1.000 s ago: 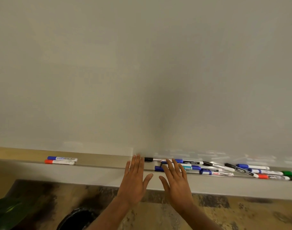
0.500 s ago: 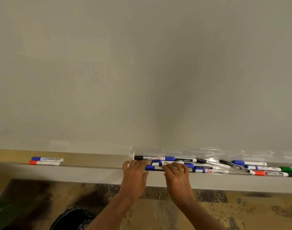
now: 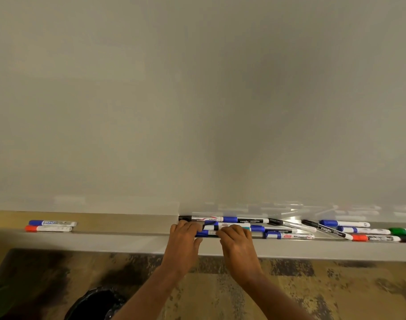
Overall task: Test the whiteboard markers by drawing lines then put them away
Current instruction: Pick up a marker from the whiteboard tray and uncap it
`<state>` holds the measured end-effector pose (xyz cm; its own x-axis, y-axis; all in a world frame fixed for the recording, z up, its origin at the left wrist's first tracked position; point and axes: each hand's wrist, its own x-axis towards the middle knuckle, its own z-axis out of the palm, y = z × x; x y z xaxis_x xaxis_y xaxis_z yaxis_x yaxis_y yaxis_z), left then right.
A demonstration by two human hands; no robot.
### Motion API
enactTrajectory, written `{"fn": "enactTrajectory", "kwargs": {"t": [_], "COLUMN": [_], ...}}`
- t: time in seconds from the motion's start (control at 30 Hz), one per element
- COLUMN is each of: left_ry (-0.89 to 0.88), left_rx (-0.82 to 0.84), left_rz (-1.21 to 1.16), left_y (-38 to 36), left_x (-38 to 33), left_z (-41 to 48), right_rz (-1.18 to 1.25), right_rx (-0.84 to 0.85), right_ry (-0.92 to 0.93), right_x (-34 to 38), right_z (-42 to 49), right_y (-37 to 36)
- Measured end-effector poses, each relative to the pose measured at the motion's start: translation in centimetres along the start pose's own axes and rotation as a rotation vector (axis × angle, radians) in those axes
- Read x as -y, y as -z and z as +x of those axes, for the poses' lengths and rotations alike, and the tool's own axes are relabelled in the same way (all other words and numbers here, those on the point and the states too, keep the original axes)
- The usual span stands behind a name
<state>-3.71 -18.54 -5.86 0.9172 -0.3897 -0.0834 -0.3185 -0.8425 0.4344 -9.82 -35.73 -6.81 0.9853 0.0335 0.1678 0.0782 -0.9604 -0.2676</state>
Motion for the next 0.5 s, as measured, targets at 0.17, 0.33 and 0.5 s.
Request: {"fn": "enactTrajectory", "kwargs": {"t": [0.17, 0.33, 0.5], "left_ry": [-0.004, -0.019, -0.021], "left_rx": [0.003, 0.033, 0.069], "left_rz": [-0.035, -0.048, -0.064], "left_y": [-0.1, 0.2, 0.4], "left_x": [0.4, 0.7, 1.4], "left_z": [0.1, 0.6, 0.9], "right_rz": [0.053, 0.069, 0.072], "right_rx": [0.011, -0.013, -0.03], "right_ry": [0.004, 0.017, 0.021], "right_x": [0.2, 0.9, 1.2], "right_z": [-0.1, 0.2, 0.5], "right_y": [-0.5, -0.8, -1.2]}}
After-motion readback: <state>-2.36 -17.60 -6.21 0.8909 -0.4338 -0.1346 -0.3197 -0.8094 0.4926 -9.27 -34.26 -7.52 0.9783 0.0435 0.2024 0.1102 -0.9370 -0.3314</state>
